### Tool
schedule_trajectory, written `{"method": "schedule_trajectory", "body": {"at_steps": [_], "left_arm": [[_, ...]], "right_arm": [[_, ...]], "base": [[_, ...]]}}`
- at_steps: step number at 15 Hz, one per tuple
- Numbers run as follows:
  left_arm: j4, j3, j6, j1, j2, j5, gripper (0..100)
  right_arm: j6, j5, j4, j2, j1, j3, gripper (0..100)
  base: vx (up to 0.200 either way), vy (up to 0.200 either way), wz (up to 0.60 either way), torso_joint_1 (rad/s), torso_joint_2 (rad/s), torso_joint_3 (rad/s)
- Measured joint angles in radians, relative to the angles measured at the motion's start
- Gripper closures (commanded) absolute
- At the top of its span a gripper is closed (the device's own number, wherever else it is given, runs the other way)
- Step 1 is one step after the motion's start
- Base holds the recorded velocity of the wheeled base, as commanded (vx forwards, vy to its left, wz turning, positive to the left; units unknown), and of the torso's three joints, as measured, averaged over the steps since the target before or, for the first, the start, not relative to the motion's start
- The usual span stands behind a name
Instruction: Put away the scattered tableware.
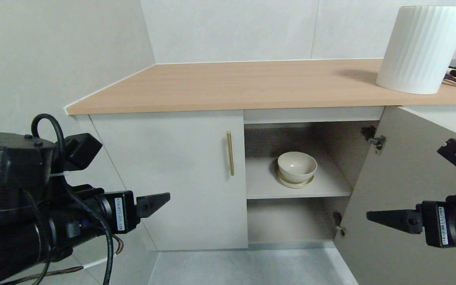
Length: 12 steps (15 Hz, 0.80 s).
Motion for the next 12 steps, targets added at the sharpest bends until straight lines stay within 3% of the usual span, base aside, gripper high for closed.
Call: {"method": "schedule_trajectory", "body": {"at_steps": [7,12], "left_arm": [[0.0,0.004,0.002,-0.002,0.007,0.0,0],[0.0,0.006,0.003,-0.003,0.006,-0.001,0]], "right_arm": [[-0.043,0.001,-0.002,-0.013,0.0,0.021,0],[-0.045,-0.001,-0.002,-0.024,-0.001,0.018,0]], "base": [[-0.2,0.0,0.0,0.001,0.0,0.002],[0.0,0.0,0.0,0.0,0.0,0.0]]}}
